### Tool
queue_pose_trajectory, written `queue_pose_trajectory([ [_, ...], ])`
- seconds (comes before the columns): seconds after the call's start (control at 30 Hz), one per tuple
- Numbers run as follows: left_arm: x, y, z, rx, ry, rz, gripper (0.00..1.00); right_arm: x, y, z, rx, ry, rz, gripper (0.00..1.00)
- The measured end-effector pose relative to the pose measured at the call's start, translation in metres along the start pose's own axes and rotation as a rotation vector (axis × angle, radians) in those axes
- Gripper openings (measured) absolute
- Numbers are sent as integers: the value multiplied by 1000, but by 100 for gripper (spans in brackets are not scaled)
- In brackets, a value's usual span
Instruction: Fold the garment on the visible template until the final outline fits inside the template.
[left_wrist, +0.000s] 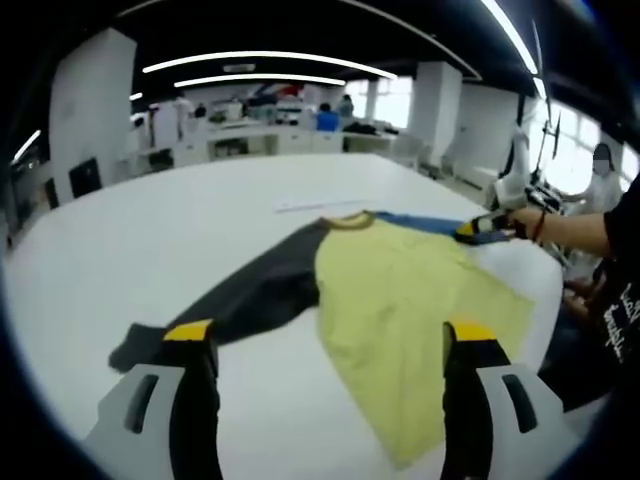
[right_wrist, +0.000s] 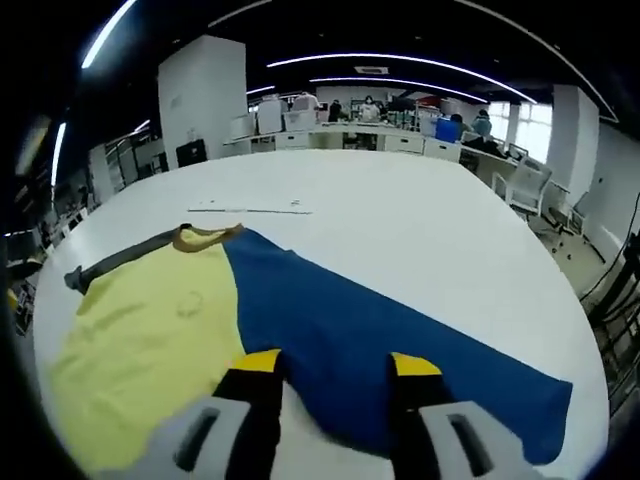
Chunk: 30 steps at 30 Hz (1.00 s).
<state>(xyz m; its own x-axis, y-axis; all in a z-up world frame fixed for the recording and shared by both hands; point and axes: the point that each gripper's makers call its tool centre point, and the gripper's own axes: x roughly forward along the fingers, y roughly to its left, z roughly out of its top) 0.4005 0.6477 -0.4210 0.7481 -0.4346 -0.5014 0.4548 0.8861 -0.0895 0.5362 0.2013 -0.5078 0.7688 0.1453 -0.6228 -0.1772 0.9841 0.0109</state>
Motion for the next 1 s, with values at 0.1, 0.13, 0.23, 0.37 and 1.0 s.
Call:
queue_pose_trajectory([
  [0.1,1,-3,0,8,3,-3,91,-7,-15,1,2,2,-25,51],
  [0.13,1,-4,0,11,4,-4,91,-9,-20,1,3,4,-36,52],
  [0.23,1,-4,-1,16,7,-5,91,-15,-40,-4,19,21,-80,57],
  [0.37,-1,-3,-1,14,5,0,91,-24,-68,-17,29,57,-147,62],
  [1.0,-10,-6,5,17,-6,32,88,-66,-161,-79,136,150,-349,46],
])
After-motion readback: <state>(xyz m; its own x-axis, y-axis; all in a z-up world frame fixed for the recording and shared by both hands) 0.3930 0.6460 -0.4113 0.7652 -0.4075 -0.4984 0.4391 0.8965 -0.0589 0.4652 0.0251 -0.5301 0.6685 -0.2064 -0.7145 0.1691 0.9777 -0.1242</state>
